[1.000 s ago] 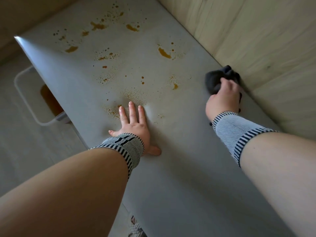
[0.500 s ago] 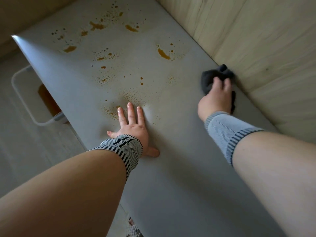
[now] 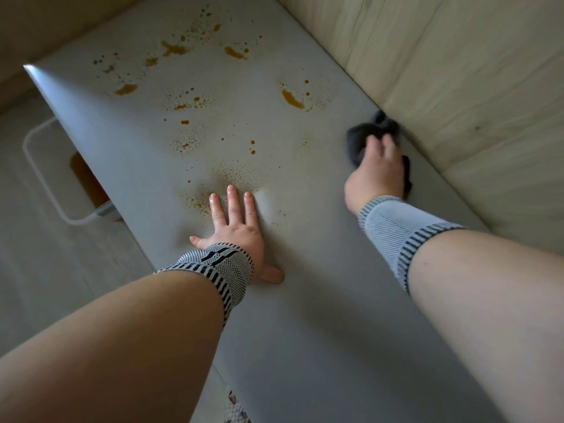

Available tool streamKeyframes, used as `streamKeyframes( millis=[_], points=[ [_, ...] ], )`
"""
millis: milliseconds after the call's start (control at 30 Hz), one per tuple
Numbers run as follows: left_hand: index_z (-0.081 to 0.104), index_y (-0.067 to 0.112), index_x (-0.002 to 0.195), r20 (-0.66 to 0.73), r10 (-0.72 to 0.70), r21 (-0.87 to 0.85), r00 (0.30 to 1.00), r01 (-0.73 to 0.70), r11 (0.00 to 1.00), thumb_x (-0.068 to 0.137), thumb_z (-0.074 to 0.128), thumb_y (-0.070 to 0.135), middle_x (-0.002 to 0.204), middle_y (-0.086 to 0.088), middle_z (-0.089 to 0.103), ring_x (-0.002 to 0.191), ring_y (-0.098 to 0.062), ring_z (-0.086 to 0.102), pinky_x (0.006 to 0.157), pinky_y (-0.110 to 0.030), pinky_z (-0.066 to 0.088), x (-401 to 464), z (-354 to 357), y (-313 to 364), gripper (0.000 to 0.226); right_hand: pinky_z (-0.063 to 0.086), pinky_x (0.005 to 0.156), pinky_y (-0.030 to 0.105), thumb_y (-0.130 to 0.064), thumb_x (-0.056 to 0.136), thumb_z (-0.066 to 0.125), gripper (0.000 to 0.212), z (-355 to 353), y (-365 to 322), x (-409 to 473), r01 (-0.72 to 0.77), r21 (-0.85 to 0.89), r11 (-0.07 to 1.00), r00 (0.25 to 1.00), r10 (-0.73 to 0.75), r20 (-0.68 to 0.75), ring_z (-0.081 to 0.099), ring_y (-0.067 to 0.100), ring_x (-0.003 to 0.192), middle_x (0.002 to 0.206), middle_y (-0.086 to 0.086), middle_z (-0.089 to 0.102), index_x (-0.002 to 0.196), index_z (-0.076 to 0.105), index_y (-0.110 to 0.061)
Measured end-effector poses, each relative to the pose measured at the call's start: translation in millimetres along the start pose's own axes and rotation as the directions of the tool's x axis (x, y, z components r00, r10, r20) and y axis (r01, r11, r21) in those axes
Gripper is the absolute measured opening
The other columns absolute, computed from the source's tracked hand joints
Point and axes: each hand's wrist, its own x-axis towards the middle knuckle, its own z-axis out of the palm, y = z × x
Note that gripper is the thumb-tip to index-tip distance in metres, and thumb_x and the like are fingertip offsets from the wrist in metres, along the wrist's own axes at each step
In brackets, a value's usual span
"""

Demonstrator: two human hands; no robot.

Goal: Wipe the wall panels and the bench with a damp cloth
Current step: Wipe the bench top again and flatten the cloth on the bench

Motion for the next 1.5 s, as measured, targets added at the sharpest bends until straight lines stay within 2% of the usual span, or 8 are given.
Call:
streamKeyframes(
  millis=[200, 333, 467, 700, 933, 1200, 1400, 1500],
  points=[
    [-0.035, 0.02, 0.147, -0.025, -0.003, 0.005, 1.0, 0.003, 1.0, 0.057, 0.083, 0.068, 0.149, 0.0, -0.049, 0.142, -0.033, -0.036, 0.106, -0.077, 0.018, 0.8, 2.0, -0.8, 0.156, 0.014, 0.118, 0.038, -0.003, 0.081, 0.04, 0.059, 14.7, -2.7, -39.4, 0.676, 0.149, 0.722, 0.676, -0.688, 0.265, 0.034, 0.041, 0.138, 0.151, 0.017, 0.037, 0.139, 0.051, -0.006],
    [-0.037, 0.019, 0.145, -0.006, -0.013, 0.014, 1.0, 0.013, 1.0, 0.059, 0.082, 0.068, 0.148, -0.001, -0.05, 0.142, -0.033, -0.037, 0.107, -0.077, 0.017, -0.4, 0.3, -0.2, 0.155, 0.025, 0.114, 0.033, -0.001, 0.084, 0.043, 0.052, -1.6, 45.5, -7.5, 0.289, 0.073, 0.955, 0.955, -0.293, 0.048, 0.04, 0.036, 0.134, 0.151, 0.015, 0.039, 0.135, 0.054, -0.006],
    [-0.038, 0.019, 0.145, 0.001, -0.025, 0.02, 1.0, 0.025, 0.999, 0.059, 0.081, 0.068, 0.148, -0.001, -0.051, 0.141, -0.033, -0.037, 0.108, -0.076, 0.016, -0.1, 0.1, 1.9, 0.154, 0.024, 0.11, 0.037, -0.006, 0.086, 0.045, 0.05, 6.0, 21.1, -3.9, -0.053, 0.07, 0.996, 0.994, 0.06, -0.095, 0.037, 0.033, 0.134, 0.152, 0.012, 0.035, 0.135, 0.052, -0.009],
    [-0.035, 0.019, 0.146, -0.037, -0.019, 0.035, 0.999, 0.02, 0.999, 0.057, 0.082, 0.069, 0.15, -0.001, -0.048, 0.142, -0.034, -0.036, 0.107, -0.076, 0.019, 1.2, 3.4, 1.3, 0.156, 0.047, 0.09, 0.058, -0.011, 0.072, 0.037, 0.053, 33.3, 15.0, -56.0, 0.749, 0.056, 0.66, 0.658, -0.751, 0.055, 0.064, 0.047, 0.103, 0.122, 0.023, 0.064, 0.112, 0.07, -0.004],
    [-0.038, 0.017, 0.144, -0.031, 0.0, 0.059, 1.0, 0.002, 0.998, 0.056, 0.08, 0.072, 0.149, -0.004, -0.049, 0.141, -0.037, -0.037, 0.106, -0.077, 0.02, 7.6, 3.9, -0.9, 0.158, 0.027, 0.111, 0.04, 0.002, 0.081, 0.054, 0.052, 19.5, 32.0, -53.8, -0.057, 0.13, 0.99, 0.986, 0.076, -0.146, 0.042, 0.037, 0.131, 0.149, 0.016, 0.041, 0.132, 0.056, -0.006],
    [-0.038, 0.008, 0.143, -0.099, 0.063, 0.151, 0.993, -0.047, 0.987, 0.05, 0.074, 0.082, 0.149, -0.019, -0.044, 0.137, -0.046, -0.038, 0.116, -0.067, 0.009, 21.5, 11.2, -6.7, 0.163, 0.048, 0.092, 0.058, -0.01, 0.073, 0.036, 0.054, 45.1, 19.7, -119.6, 0.533, -0.016, 0.846, 0.844, -0.534, -0.048, 0.062, 0.049, 0.104, 0.127, 0.025, 0.06, 0.116, 0.068, 0.0],
    [-0.033, 0.009, 0.147, -0.065, 0.155, 0.197, 0.986, -0.14, 0.97, 0.066, 0.069, 0.077, 0.154, -0.019, -0.037, 0.141, -0.049, -0.028, 0.119, -0.062, 0.009, 6.0, -0.4, -11.8, 0.146, 0.037, 0.103, 0.051, 0.003, 0.072, 0.061, 0.057, 46.9, 0.5, -141.4, -0.285, 0.121, 0.951, 0.925, 0.306, -0.226, 0.048, 0.048, 0.119, 0.142, 0.025, 0.046, 0.129, 0.056, 0.0],
    [-0.024, 0.018, 0.153, -0.034, 0.254, 0.224, 0.967, -0.24, 0.945, 0.076, 0.072, 0.064, 0.159, -0.011, -0.031, 0.147, -0.042, -0.018, 0.12, -0.055, 0.017, 1.3, -13.1, -30.0, 0.132, 0.041, 0.099, 0.056, 0.005, 0.069, 0.067, 0.057, 66.2, -51.1, -174.6, -0.13, 0.05, 0.99, 0.975, 0.137, -0.178, 0.052, 0.051, 0.116, 0.136, 0.027, 0.051, 0.125, 0.059, 0.001]
  ],
)
